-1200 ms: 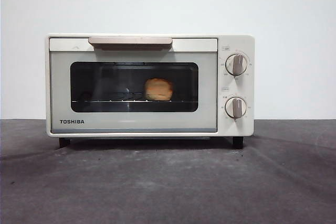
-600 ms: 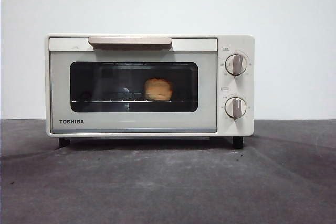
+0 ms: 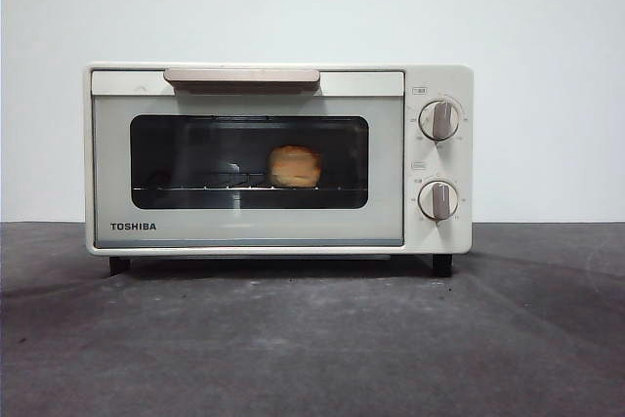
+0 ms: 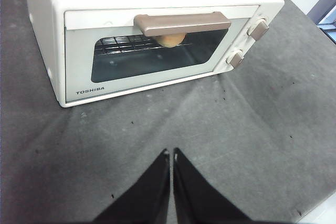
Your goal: The left arm flap open the oven, the right arm pick bread and place it into oven, the left arm flap close the oven
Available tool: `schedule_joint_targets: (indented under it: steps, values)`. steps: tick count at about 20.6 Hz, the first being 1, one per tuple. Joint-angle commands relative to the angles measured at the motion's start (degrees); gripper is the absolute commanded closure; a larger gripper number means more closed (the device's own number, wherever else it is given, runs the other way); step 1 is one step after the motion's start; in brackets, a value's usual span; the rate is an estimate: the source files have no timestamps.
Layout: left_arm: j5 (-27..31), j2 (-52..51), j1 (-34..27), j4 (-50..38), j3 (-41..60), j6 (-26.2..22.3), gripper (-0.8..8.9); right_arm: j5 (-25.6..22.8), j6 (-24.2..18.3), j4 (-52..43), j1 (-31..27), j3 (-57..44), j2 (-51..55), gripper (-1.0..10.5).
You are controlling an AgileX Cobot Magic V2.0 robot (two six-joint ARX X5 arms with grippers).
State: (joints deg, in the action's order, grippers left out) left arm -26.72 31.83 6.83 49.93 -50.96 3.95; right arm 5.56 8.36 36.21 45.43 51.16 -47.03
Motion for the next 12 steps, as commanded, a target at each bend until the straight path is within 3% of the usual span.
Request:
schedule_joint_targets:
  steps: [1,6,8,12]
  values:
    - [0.2,0.3,0.1,-0.7,-1.2,-0.5,7.97,-0.2,0.3,-0.6,0.6,0.5,-0.4,9.4]
    - [0.2,-0.1,0.1,-1.5,-1.2,-0.5,7.97,-0.2,0.3,-0.6,0.6,0.5,-0.4,9.4]
    - [0.2,-0.9,0.1,-2.5,-1.2,-5.2,7.97,-0.2,0.3,-0.6,0.6,0.5,-0.4,9.4]
    - [0.4,-3.9,-0.4,-16.2,1.4,-10.2,7.97,-0.2,0.3,-0.6,0.6,0.5,-0.4,9.4]
